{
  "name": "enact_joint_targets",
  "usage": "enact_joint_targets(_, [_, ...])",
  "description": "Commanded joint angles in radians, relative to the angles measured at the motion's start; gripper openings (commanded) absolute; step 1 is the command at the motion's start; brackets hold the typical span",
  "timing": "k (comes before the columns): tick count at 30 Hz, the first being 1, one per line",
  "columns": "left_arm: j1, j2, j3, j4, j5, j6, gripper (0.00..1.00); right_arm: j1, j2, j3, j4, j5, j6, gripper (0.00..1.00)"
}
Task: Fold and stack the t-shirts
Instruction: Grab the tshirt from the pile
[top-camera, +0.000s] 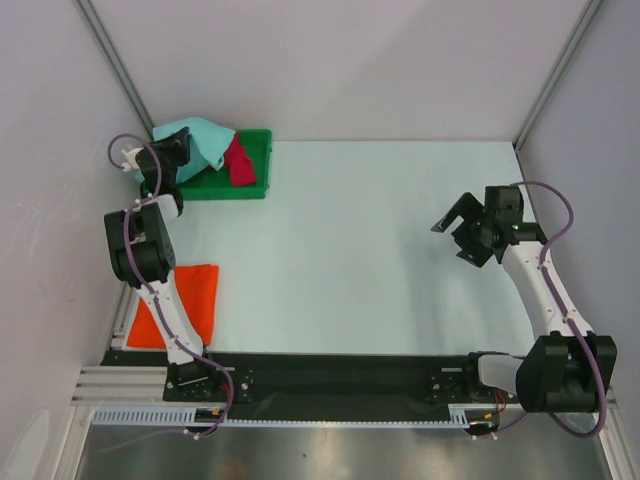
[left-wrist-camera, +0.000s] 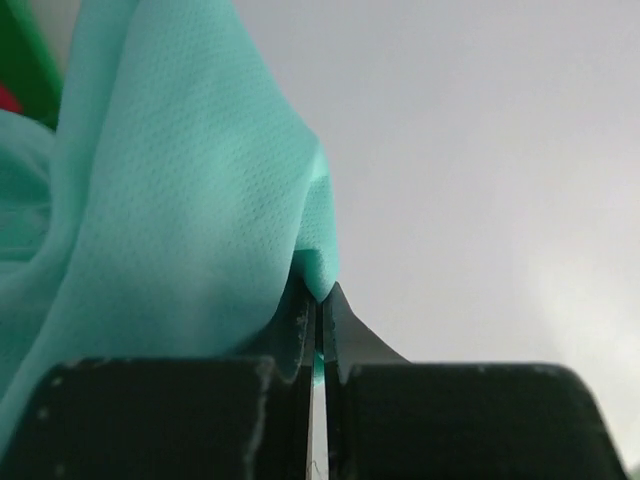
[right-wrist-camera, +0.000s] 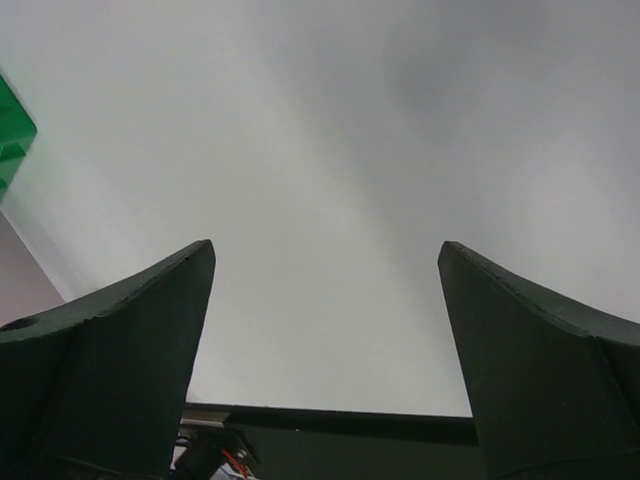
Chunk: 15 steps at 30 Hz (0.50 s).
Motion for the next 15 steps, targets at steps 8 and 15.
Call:
enact_joint_targets(8, [-0.025,-0.118,-0.040,0.450,0.159,-0.194,0.00,0.104,-0.079,0.010,0.009,-0.001,-0.038,1.00])
enact_joint_targets(15, [-0.149,-0.375,-0.229,0.346,0.359,-0.053,0.00,0.125,-0.162,-0.054,0.003,-0.047,-0.013,1.00])
